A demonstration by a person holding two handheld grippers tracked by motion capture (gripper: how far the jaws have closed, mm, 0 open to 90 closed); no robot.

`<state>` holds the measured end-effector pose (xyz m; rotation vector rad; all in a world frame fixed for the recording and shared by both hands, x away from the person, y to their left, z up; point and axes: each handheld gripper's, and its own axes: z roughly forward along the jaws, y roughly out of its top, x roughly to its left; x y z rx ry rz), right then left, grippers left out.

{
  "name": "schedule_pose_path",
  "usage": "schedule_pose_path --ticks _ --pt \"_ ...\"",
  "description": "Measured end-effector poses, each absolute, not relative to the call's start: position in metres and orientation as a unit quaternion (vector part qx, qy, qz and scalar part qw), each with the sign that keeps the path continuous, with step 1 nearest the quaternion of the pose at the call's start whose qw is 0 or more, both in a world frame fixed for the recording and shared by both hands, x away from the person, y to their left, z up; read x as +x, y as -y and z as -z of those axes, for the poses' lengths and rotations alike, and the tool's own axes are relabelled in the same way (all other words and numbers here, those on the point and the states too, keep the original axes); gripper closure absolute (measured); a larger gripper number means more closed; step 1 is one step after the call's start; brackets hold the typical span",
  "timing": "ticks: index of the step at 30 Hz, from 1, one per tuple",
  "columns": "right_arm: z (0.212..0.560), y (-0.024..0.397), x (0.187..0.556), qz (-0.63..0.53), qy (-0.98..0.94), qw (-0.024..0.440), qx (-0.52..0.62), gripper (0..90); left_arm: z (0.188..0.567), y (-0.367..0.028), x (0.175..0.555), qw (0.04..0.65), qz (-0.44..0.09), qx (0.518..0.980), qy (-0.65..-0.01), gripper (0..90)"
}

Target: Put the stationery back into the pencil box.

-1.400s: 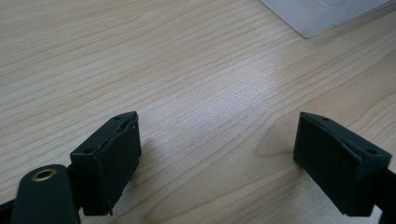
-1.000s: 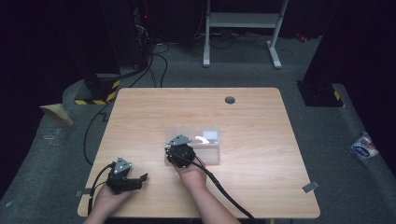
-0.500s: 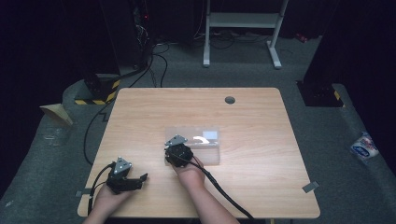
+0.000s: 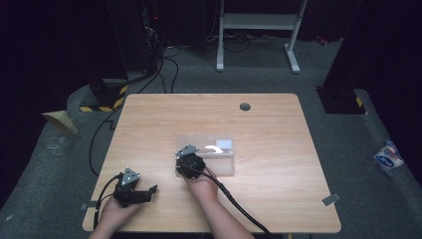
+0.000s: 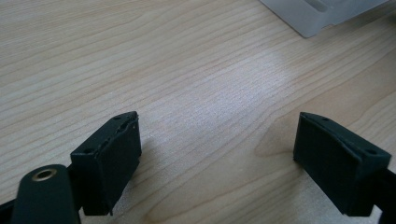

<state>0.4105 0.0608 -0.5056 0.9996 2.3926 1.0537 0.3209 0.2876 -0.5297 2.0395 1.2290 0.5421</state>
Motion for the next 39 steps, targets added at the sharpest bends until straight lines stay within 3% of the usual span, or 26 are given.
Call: schedule_pose_path --ticks 28,39 --pt "0.502 -0.059 0.412 -0.374 -0.841 0.167 0.353 62.0 0.530 -0.287 0.321 0.343 -0.207 0.784 -0.473 15.2" --pt "0.494 -0.054 0.409 -0.384 -0.835 0.162 0.359 54.8 0.530 -0.287 0.321 0.345 -0.207 0.782 -0.475 15.2"
